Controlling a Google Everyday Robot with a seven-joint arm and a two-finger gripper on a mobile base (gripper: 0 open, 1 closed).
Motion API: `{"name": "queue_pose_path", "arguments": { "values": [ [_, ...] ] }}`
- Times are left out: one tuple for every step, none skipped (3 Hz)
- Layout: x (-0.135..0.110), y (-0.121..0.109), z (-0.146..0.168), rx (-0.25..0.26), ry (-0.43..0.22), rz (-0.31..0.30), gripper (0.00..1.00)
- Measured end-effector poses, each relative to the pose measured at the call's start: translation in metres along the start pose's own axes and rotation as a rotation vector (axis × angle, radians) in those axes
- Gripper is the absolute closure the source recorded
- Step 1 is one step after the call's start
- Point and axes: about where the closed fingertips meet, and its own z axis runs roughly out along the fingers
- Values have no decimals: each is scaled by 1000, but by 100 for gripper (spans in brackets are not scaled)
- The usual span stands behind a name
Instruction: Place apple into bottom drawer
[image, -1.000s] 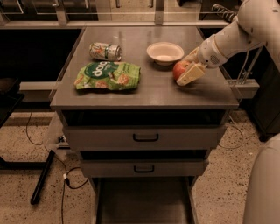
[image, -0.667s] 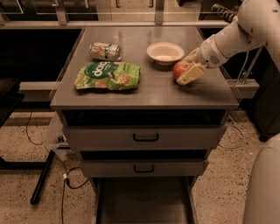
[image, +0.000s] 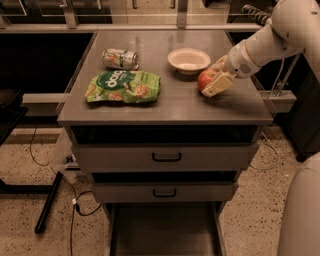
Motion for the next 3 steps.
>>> {"name": "queue_pose_path", "arguments": {
  "values": [
    [-7, 7, -1, -11, -13, -18, 100],
    [-25, 31, -14, -11, -46, -93, 100],
    [-39, 72, -38, -11, -100, -180, 100]
  ]
}}
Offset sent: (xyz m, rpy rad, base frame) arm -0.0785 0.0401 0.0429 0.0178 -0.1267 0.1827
